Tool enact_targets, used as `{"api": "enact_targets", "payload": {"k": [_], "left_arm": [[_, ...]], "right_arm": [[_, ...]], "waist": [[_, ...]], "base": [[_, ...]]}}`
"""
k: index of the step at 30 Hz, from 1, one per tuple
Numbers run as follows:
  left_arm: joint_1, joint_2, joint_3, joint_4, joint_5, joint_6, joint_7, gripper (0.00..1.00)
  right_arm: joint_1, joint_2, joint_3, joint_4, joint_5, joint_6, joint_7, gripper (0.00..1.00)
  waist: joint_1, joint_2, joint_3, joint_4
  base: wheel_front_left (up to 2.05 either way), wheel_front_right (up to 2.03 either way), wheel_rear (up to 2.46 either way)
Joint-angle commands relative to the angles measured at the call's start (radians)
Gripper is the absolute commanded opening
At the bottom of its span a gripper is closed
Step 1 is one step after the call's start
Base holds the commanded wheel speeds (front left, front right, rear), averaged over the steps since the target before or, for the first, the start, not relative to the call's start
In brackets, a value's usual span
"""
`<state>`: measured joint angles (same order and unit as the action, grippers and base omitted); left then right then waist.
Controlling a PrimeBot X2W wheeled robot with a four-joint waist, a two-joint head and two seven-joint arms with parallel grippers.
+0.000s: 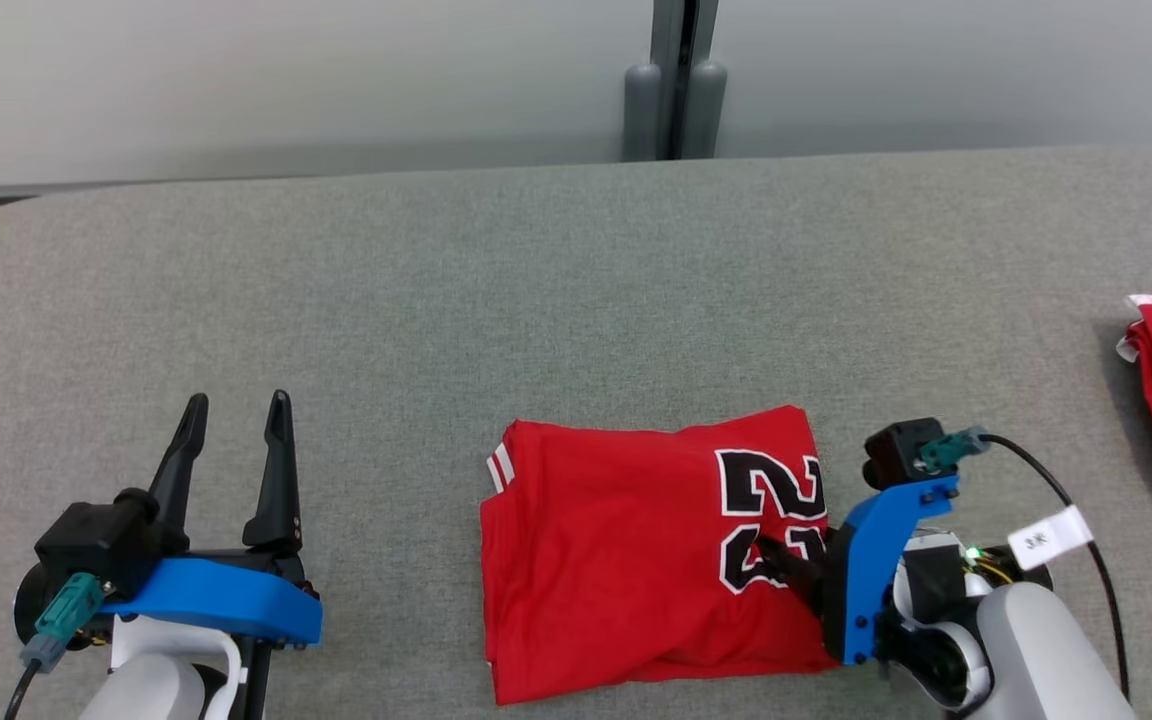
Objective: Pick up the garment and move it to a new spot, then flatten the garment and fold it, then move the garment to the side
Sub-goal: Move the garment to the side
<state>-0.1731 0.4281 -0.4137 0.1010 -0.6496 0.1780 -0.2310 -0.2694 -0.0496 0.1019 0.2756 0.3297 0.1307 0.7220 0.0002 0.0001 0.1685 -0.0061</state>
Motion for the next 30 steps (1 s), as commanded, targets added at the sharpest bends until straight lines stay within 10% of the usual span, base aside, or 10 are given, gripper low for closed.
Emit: {"api": "enact_targets", "payload": {"k": [1, 2, 3, 4, 5, 18, 30], "left_arm": [[-0.019, 0.000, -0.002, 0.005, 0.009, -0.001, -0.005, 1.00], [-0.019, 0.000, -0.002, 0.005, 0.009, -0.001, -0.005, 1.00], [-0.022, 0.002, 0.000, 0.005, 0.009, -0.001, -0.007, 1.00], [-0.022, 0.002, 0.000, 0.005, 0.009, -0.001, -0.007, 1.00], [-0.024, 0.003, 0.000, 0.004, 0.009, -0.001, -0.008, 1.00], [-0.002, 0.041, 0.073, -0.043, 0.003, 0.019, -0.025, 1.00], [-0.087, 0.065, 0.059, -0.086, 0.032, 0.004, 0.001, 1.00]], "right_arm": [[-0.030, -0.002, 0.022, 0.031, -0.011, 0.000, 0.006, 1.00], [-0.030, -0.002, 0.022, 0.031, -0.011, 0.000, 0.006, 1.00], [-0.047, -0.002, 0.049, 0.065, -0.019, 0.000, 0.023, 0.47], [-0.047, -0.002, 0.049, 0.065, -0.019, 0.000, 0.023, 0.47], [-0.056, 0.000, 0.067, 0.071, -0.023, 0.000, 0.028, 0.00], [-0.423, -0.307, 0.456, -0.037, 0.075, 0.000, -0.011, 0.00], [-0.699, -0.587, 0.575, 0.002, 0.203, 0.000, -0.014, 0.00]], "waist": [[-0.0002, -0.0001, 0.014, 0.006], [-0.0002, -0.0001, 0.014, 0.006], [-0.0002, -0.0001, 0.021, 0.001], [-0.0002, -0.0001, 0.021, 0.001], [-0.0002, -0.0001, 0.023, -0.003], [-0.0002, -0.0001, 0.077, -0.177], [-0.0002, -0.0001, 0.169, -0.291]], "base": [[0.00, 0.00, 0.00], [0.00, 0.00, 0.00], [0.00, 0.00, 0.00], [0.00, 0.00, 0.00], [0.00, 0.00, 0.00], [0.00, 0.00, 0.00], [0.00, 0.00, 0.00]]}}
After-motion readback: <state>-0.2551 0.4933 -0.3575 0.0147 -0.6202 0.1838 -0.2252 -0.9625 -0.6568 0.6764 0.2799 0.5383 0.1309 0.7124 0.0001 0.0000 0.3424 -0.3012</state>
